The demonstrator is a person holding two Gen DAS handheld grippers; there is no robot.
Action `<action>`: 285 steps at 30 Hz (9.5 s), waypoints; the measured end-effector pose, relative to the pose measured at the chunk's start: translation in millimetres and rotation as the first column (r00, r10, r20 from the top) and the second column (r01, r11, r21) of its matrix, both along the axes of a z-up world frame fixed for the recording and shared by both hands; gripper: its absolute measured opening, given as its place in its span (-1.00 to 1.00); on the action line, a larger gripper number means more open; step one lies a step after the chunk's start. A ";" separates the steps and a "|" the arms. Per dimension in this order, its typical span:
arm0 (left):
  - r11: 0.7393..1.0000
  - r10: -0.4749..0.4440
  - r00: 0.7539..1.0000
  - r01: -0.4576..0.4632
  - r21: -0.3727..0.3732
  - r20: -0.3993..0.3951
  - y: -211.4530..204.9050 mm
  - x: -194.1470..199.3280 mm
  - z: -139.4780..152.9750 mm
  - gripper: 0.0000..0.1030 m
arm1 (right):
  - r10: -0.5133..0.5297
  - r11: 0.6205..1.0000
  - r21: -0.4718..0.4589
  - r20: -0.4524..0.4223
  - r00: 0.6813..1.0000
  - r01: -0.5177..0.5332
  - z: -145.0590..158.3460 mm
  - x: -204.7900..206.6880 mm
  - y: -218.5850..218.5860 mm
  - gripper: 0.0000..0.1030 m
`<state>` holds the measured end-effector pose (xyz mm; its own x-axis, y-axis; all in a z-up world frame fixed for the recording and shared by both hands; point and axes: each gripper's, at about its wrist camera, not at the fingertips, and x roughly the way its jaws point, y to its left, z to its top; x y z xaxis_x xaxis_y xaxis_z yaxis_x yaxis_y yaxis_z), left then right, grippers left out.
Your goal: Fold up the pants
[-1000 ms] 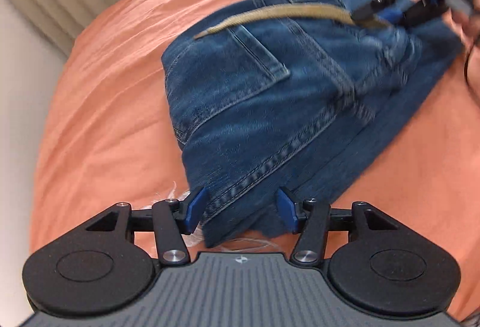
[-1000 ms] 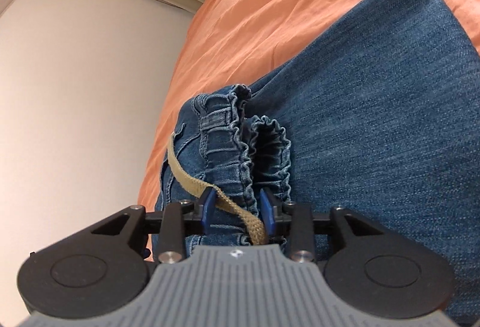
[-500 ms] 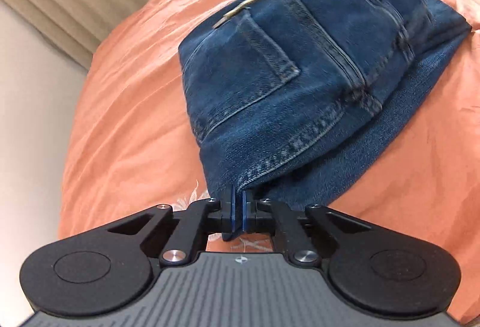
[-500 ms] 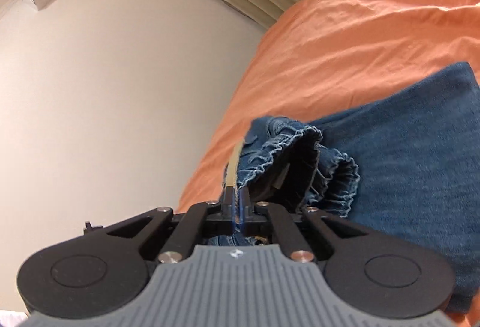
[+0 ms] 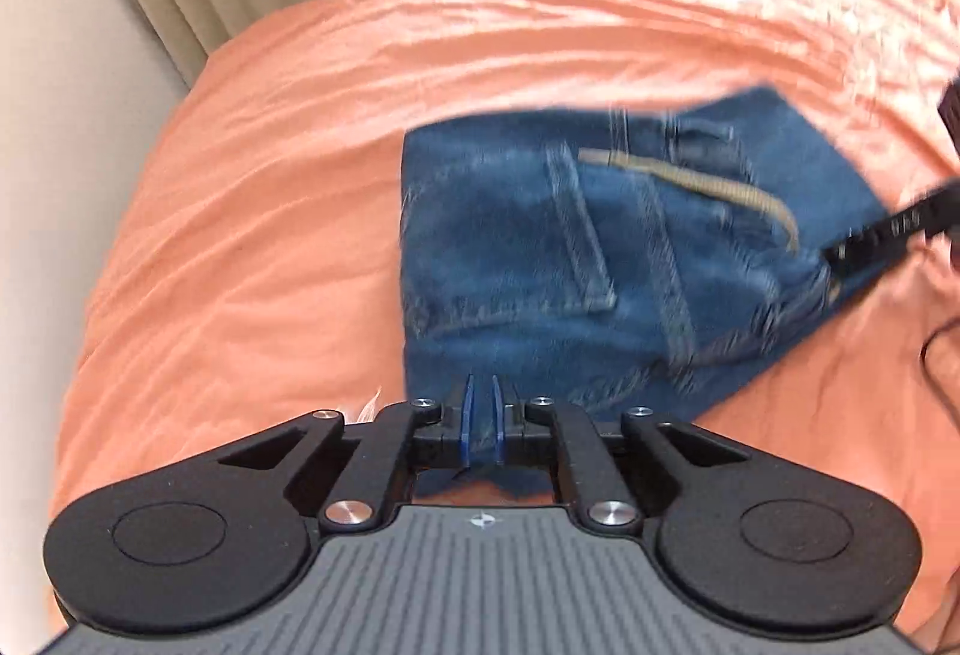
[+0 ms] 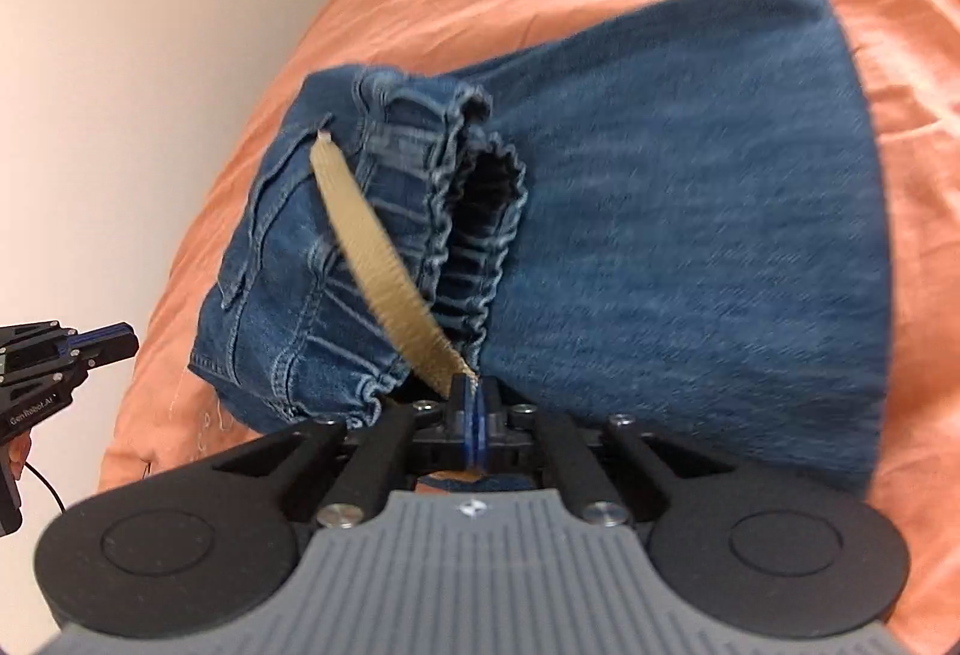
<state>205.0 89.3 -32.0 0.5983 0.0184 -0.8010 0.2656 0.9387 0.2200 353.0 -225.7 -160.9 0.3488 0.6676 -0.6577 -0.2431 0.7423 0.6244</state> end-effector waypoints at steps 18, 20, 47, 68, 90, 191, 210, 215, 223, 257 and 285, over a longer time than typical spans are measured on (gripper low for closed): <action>0.976 0.072 0.997 -0.077 -0.205 -0.030 7.4 86.7 -39.6 -0.50 | -0.211 0.853 0.446 -0.179 0.961 0.270 -25.4 49.2 -27.9 -0.15; 0.964 0.093 0.995 -0.100 -0.246 -0.037 14.9 95.7 -44.8 -0.50 | -0.201 0.830 0.478 -0.224 0.954 0.287 -40.0 58.9 -20.7 -0.14; 0.937 0.112 0.992 -0.088 -0.337 0.052 -12.1 112.4 -10.7 -0.50 | -0.319 0.885 0.405 0.170 0.932 0.229 94.7 48.9 -65.2 -0.72; 0.971 0.062 0.998 -0.065 -0.229 -0.022 -76.3 125.1 -38.5 -0.50 | -0.435 0.897 0.104 0.041 0.899 0.429 -9.8 63.6 -99.9 -0.72; 0.986 -0.161 0.986 0.162 0.031 -0.048 -44.0 -11.1 -43.6 -0.03 | -0.307 0.935 -0.064 0.351 0.885 0.350 59.4 -67.3 -62.4 -0.32; 0.756 0.219 0.966 -0.256 -0.602 -0.136 28.2 114.0 -60.5 -0.85 | -0.365 0.877 0.344 0.018 0.931 0.337 18.5 -11.0 -115.0 -0.59; 0.816 0.304 0.953 -0.262 -0.515 -0.003 158.6 45.0 25.1 -0.86 | -0.136 0.945 0.309 0.088 0.987 0.102 101.5 -27.7 66.3 -0.61; 0.818 0.339 0.940 -0.309 -0.485 -0.028 198.9 55.9 8.4 -0.86 | -0.096 0.957 0.280 0.043 0.994 0.080 80.0 -10.2 121.0 -0.62; 0.785 0.368 0.925 -0.362 -0.503 -0.092 236.0 87.9 -54.4 -0.86 | -0.134 0.973 0.185 -0.023 0.991 0.136 30.5 22.6 149.0 -0.62; 0.983 0.180 0.921 -0.158 -0.092 0.345 149.8 -89.9 144.3 -0.10 | -0.001 0.938 -0.242 0.711 0.703 0.246 237.2 -203.1 169.2 0.56; 0.933 0.355 0.884 -0.313 -0.178 0.305 52.4 -195.0 47.6 0.84 | 0.014 0.932 -0.282 0.660 0.751 0.230 163.9 -321.8 193.1 0.58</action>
<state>10.0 141.7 15.6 0.8013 0.1797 -0.5706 -0.1353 0.9835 0.1197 31.3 -32.6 3.0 0.8224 0.3879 -0.4163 -0.3983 0.9149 0.0655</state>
